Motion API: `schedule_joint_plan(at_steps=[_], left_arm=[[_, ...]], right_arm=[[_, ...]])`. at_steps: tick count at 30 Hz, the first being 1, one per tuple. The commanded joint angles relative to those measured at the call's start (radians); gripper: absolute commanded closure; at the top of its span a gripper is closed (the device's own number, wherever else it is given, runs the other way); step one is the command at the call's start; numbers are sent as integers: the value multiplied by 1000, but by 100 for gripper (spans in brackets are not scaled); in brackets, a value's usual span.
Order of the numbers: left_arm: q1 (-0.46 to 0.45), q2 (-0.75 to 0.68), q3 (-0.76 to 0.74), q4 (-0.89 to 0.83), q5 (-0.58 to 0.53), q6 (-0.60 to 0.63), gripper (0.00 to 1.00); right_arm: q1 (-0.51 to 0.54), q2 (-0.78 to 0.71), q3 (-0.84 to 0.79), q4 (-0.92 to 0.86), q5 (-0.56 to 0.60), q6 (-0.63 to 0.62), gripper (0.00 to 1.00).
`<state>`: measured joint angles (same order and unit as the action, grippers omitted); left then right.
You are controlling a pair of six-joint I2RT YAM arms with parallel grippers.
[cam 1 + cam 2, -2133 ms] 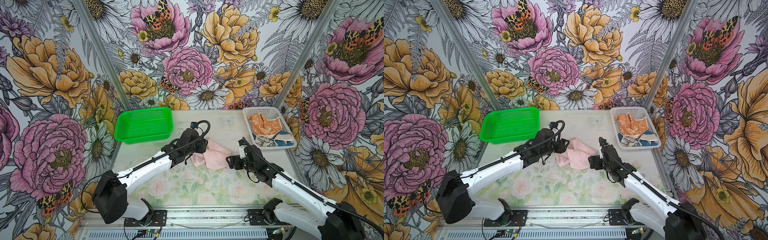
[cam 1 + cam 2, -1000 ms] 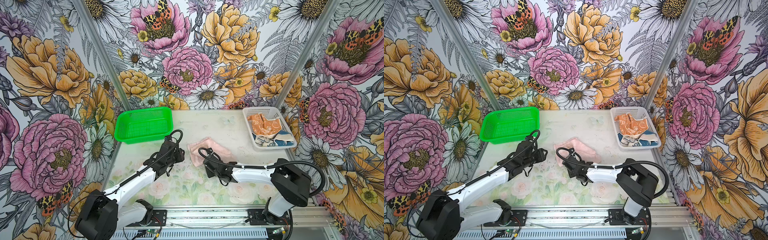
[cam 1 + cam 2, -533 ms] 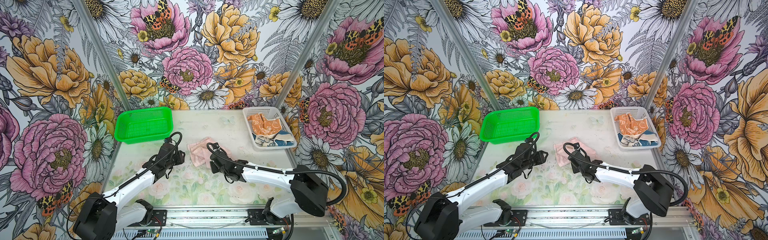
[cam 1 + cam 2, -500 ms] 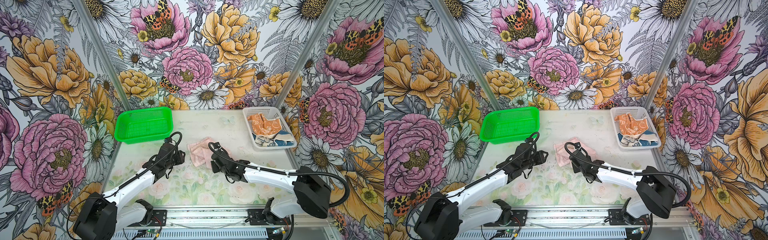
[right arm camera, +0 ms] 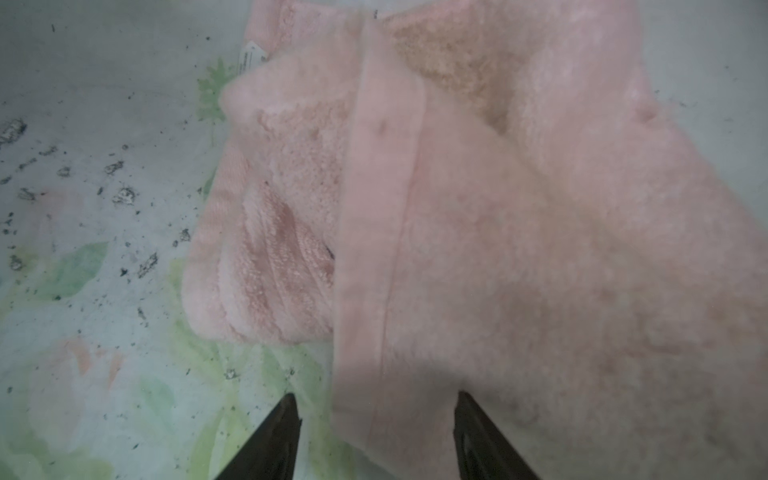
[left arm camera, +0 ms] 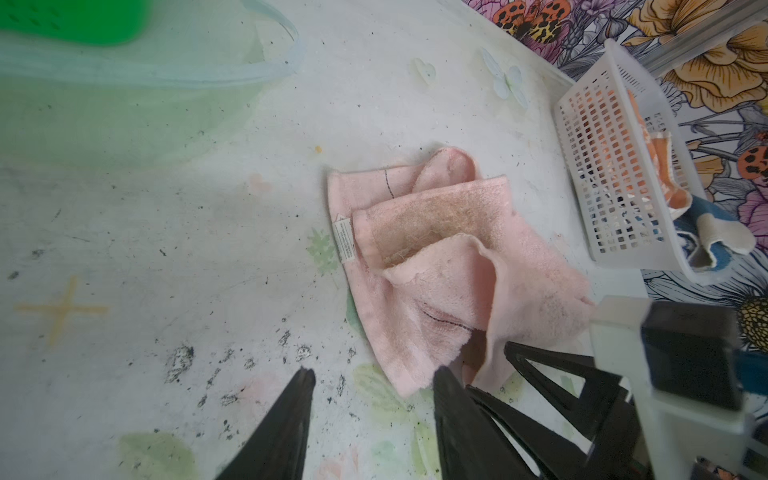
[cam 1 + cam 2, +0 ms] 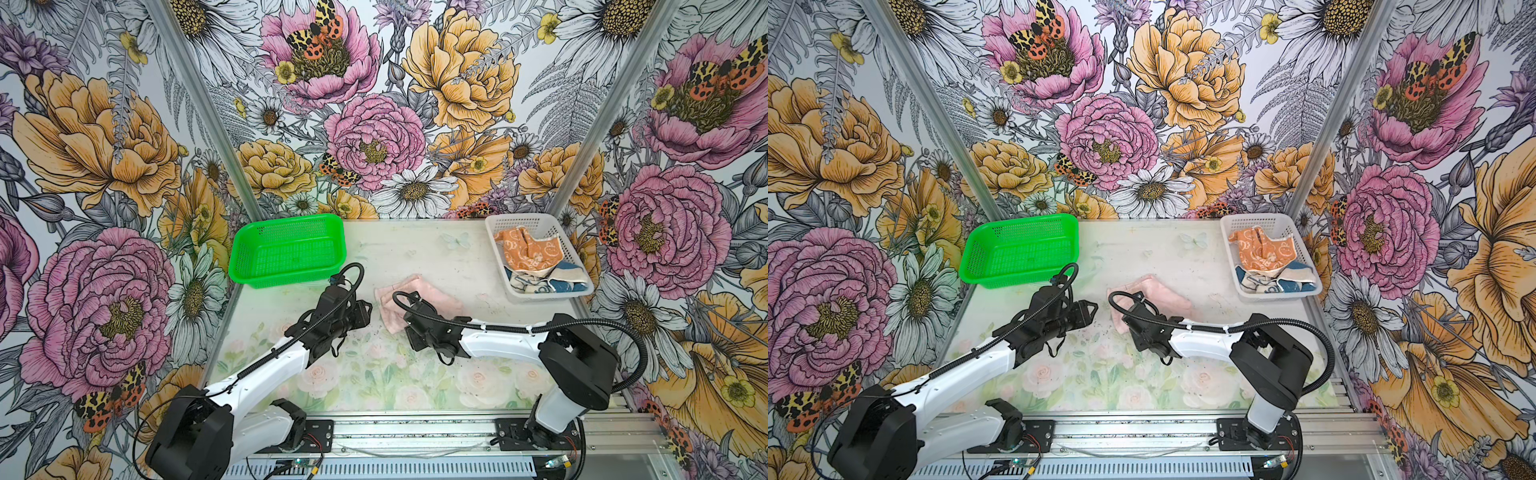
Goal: Fold and stack the towels
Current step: 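Move the right gripper to the pink towel's nearest corner and grasp it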
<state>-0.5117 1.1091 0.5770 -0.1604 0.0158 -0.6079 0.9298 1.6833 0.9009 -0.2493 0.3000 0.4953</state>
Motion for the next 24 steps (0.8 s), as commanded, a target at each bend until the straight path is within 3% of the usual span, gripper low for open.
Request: schedule_joint_plan(at_steps=[1, 8, 18, 24], left_arm=[[13, -30, -17, -13, 0, -9, 51], [3, -23, -28, 33, 39, -4, 51], [-104, 113, 30, 107, 50, 55, 51], [-142, 152, 32, 131, 53, 51, 51]], right_arm=[[-5, 17, 20, 4, 39, 8, 56], [-35, -66, -22, -4, 34, -18, 98], [-40, -307, -90, -180, -58, -16, 100], [-38, -413, -197, -292, -120, 101, 100]])
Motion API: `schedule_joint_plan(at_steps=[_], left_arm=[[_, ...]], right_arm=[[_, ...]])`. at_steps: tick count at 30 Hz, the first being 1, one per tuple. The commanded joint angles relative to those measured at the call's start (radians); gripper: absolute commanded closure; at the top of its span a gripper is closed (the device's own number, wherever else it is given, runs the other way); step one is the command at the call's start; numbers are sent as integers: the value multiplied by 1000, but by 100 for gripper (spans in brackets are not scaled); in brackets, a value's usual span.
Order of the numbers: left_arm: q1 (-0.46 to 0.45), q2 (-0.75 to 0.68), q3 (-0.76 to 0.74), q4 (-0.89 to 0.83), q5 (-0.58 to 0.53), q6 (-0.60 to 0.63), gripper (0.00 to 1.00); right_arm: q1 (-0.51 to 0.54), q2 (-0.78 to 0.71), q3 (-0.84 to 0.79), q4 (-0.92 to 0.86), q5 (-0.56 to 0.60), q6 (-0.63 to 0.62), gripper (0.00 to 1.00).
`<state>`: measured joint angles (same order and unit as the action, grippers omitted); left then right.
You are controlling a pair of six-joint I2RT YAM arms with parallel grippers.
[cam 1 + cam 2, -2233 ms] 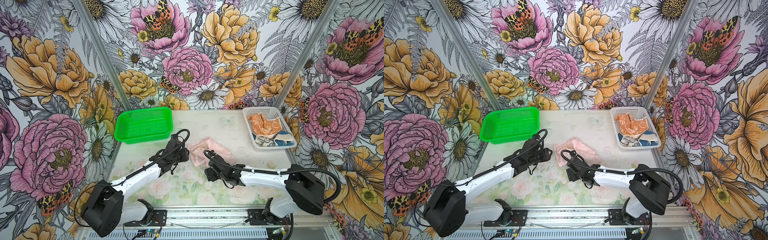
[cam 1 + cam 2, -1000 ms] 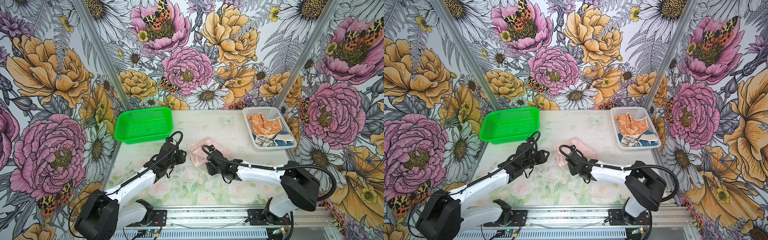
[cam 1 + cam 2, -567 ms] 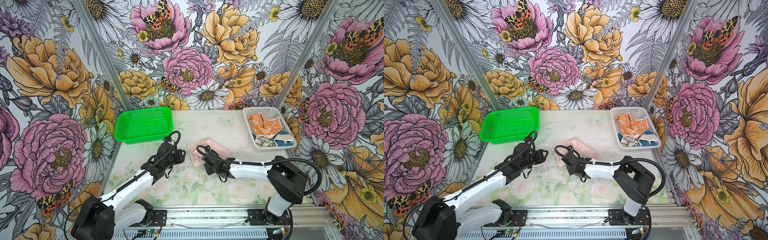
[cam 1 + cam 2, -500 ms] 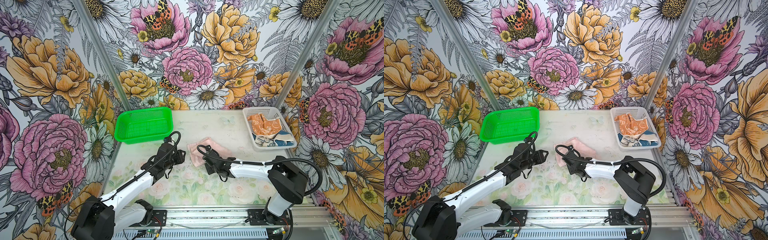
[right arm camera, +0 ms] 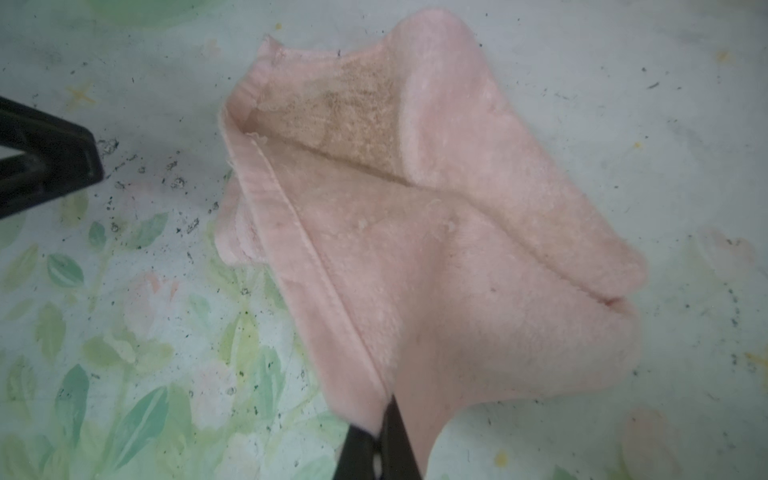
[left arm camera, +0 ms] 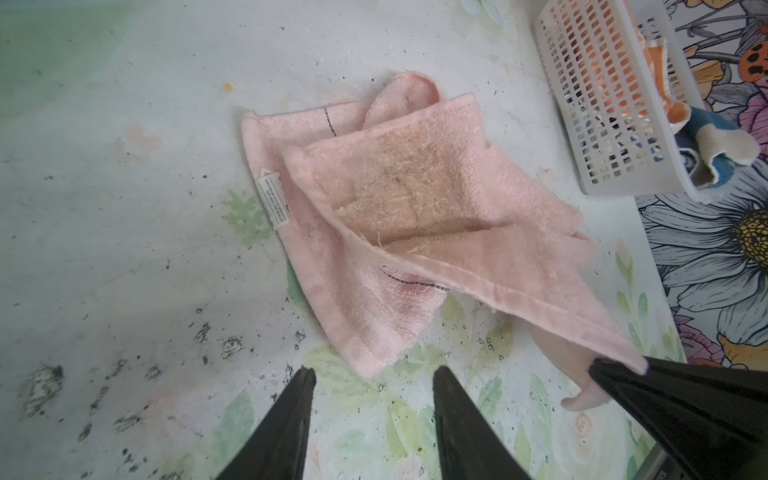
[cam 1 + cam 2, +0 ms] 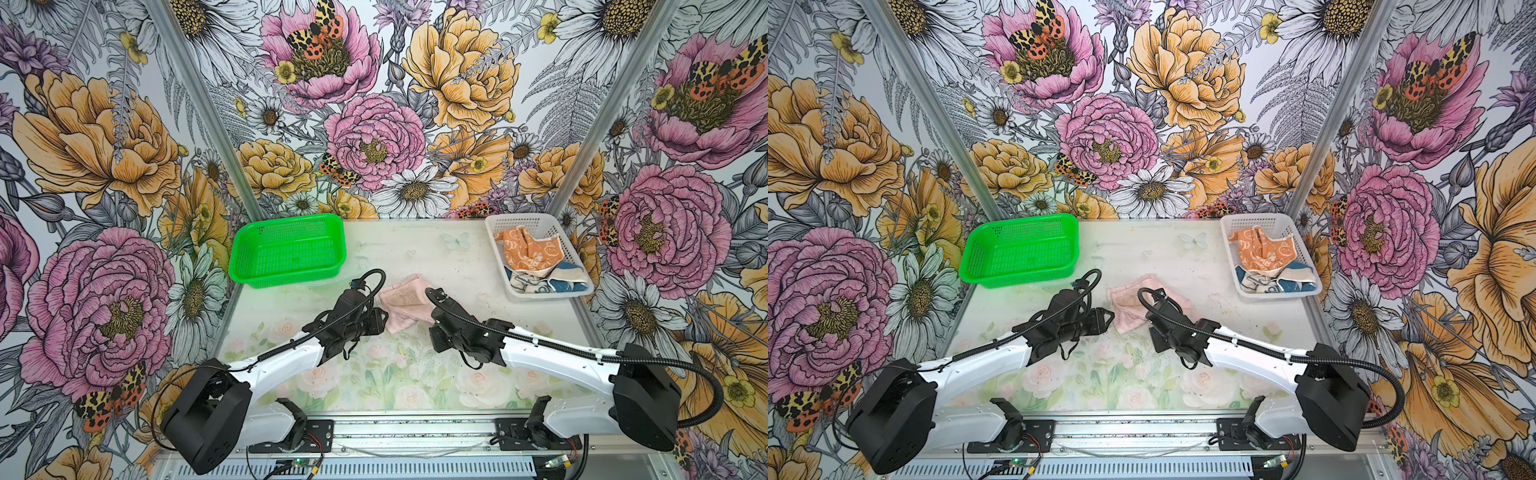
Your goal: Fold and stack the towels
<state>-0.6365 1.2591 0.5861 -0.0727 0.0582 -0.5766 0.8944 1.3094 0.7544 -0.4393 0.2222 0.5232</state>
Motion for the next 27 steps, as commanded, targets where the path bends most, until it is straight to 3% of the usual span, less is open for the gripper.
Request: schedule_joint_plan(at_steps=[1, 13, 27], left_arm=[[-19, 2, 21, 44, 9, 16, 51], [-33, 110, 55, 42, -49, -47, 55], [15, 261, 147, 105, -2, -81, 56]], right_arm=[[-1, -58, -71, -114, -44, 99, 100], [2, -101, -158, -144, -77, 155, 100], [4, -112, -170, -141, -61, 145, 100]])
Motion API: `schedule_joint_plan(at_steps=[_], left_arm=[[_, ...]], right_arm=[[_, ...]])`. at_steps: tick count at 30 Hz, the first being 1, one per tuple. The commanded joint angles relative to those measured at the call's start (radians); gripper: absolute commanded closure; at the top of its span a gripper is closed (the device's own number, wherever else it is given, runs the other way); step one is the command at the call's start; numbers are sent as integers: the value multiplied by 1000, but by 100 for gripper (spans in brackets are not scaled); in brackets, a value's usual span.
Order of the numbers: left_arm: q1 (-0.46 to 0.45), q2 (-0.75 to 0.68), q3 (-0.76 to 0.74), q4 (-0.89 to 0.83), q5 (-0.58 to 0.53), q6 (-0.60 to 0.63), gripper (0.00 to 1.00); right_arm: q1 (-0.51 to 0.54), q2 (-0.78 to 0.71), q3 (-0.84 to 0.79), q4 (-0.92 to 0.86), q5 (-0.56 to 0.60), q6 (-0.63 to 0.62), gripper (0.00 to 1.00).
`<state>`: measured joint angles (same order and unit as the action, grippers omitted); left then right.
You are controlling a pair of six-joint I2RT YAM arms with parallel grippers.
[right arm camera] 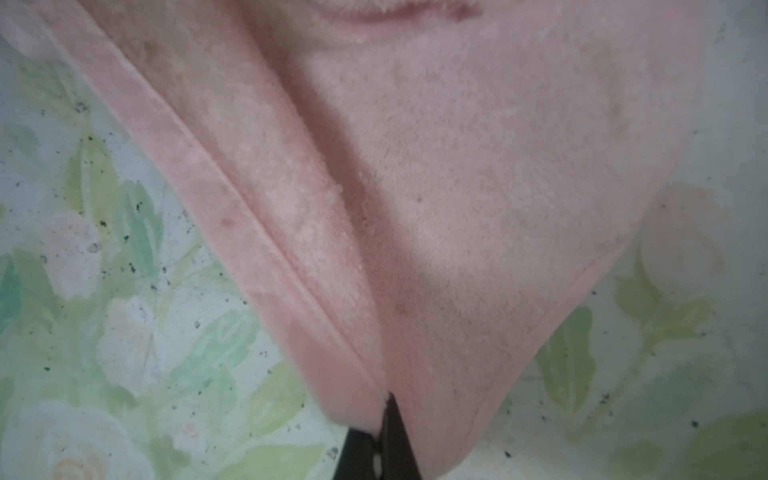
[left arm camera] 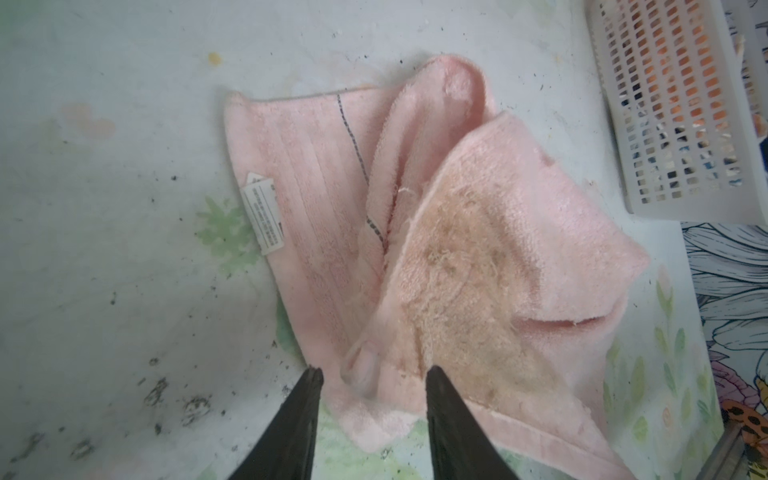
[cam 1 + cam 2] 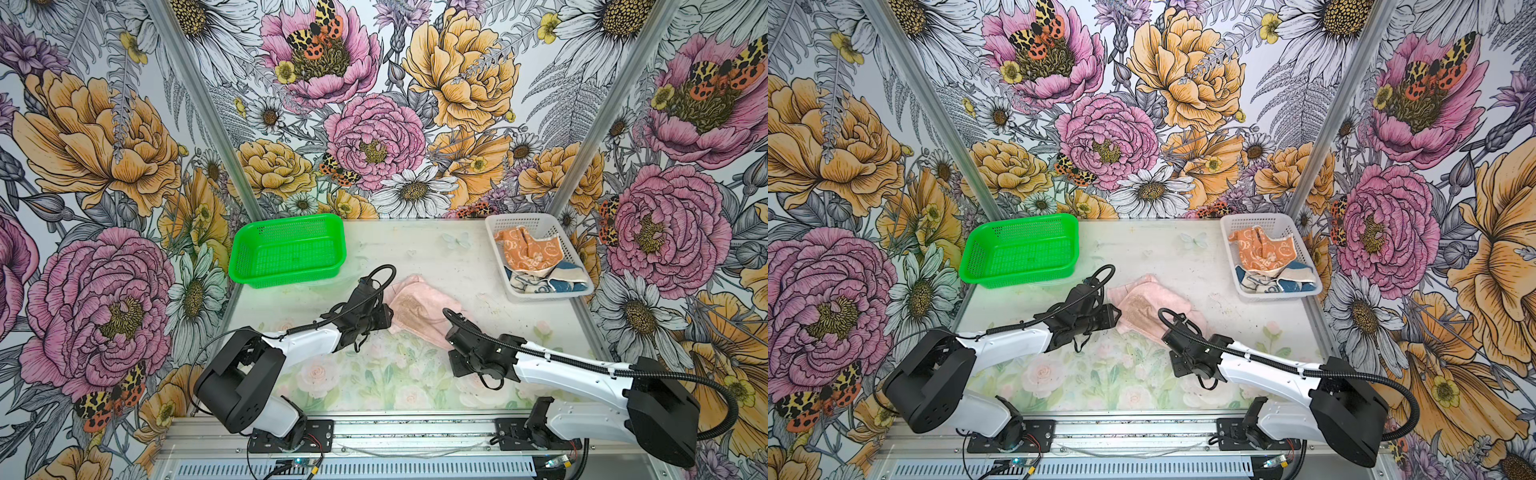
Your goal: Fold and stack the towels
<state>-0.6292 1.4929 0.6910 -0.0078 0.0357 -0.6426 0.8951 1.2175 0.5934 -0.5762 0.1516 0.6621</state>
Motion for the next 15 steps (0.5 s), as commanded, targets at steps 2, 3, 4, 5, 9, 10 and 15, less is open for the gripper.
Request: schedule_joint_plan(at_steps=[2, 3, 4, 5, 9, 10, 15], left_arm=[[10, 65, 63, 39, 27, -22, 57], [8, 81, 72, 39, 29, -26, 58], [5, 94, 77, 40, 28, -30, 59], [2, 102, 79, 46, 27, -31, 60], [-9, 106, 82, 54, 21, -38, 81], [-10, 97, 77, 54, 16, -41, 87], [-7, 22, 46, 19, -41, -36, 100]], right_arm=[[2, -19, -9, -4, 11, 4, 100], [3, -18, -7, -4, 12, 3, 99], [2, -19, -4, -3, 13, 2, 99], [2, -19, -3, -2, 15, 1, 98], [3, -16, -3, 0, 23, -2, 75], [3, -16, -4, 1, 26, -1, 61], [8, -59, -32, -1, 21, 9, 38]])
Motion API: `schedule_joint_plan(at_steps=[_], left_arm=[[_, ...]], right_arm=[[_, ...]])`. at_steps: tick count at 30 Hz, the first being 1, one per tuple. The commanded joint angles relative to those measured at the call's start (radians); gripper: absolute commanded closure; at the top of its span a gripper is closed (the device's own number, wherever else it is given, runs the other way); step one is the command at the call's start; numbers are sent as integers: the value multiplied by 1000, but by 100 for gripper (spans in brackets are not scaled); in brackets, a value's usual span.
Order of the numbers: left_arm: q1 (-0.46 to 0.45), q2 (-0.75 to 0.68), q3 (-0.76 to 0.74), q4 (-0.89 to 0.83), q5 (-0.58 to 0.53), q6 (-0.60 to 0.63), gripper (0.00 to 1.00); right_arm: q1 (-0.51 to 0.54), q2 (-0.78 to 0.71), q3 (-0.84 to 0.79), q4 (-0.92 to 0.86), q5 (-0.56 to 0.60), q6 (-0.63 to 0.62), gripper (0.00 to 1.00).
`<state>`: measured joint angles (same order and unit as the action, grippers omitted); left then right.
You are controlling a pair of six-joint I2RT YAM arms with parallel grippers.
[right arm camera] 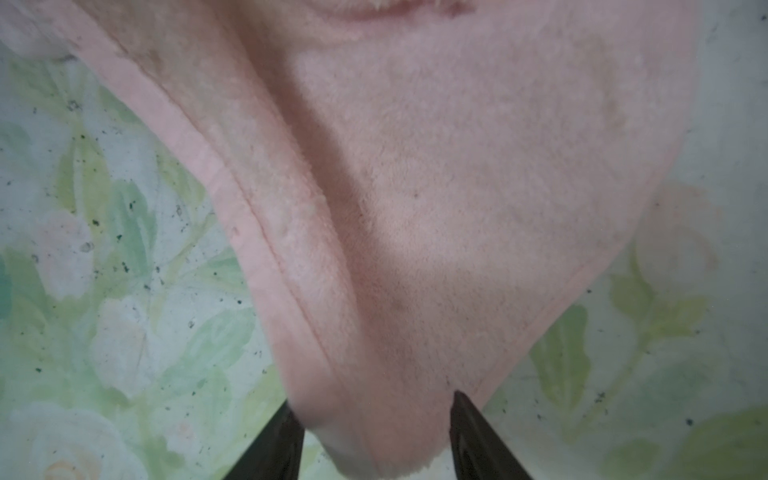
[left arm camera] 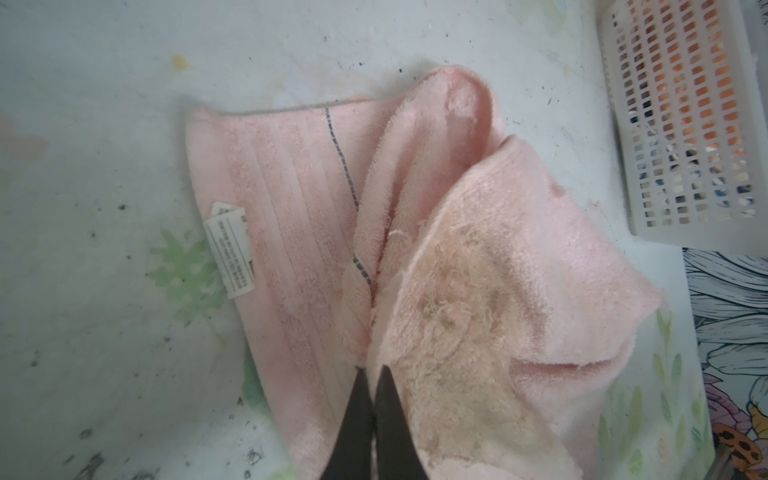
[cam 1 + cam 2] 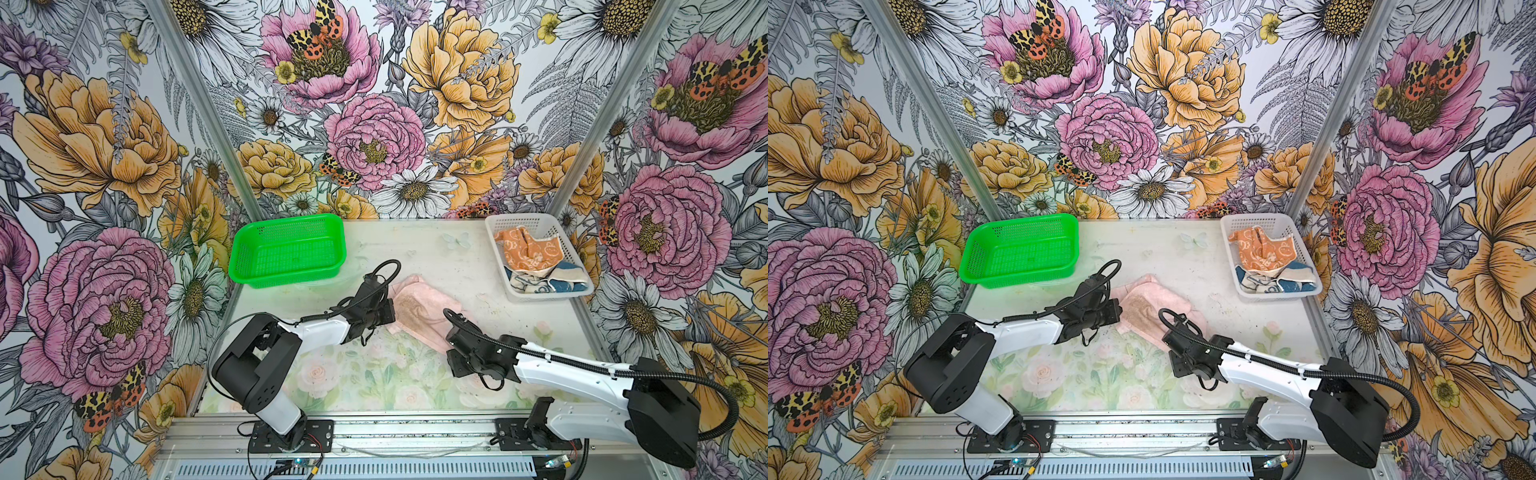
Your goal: Fold and stack the towels
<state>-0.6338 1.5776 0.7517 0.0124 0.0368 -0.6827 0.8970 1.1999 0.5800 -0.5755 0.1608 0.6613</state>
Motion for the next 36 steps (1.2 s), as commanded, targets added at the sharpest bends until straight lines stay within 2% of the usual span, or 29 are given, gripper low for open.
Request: schedule_joint_plan(at_steps=[1, 7, 14, 20, 29, 36], left_arm=[[-2, -80, -21, -9, -58, 6, 100], [22, -171, -54, -63, -146, 18, 100], [33, -164, -57, -63, -124, 23, 100], [32, -175, -63, -65, -123, 25, 100], [31, -189, -67, -71, -117, 26, 100], [31, -198, -68, -73, -112, 26, 100]], right_arm=[[8, -52, -27, -1, 7, 13, 37], [26, -104, -53, -1, -36, 30, 36], [55, -67, -44, 16, -60, 20, 40], [74, 9, -33, 73, -67, 29, 47], [84, 75, -34, 130, -58, 48, 51], [83, 114, -8, 138, -49, 41, 63]])
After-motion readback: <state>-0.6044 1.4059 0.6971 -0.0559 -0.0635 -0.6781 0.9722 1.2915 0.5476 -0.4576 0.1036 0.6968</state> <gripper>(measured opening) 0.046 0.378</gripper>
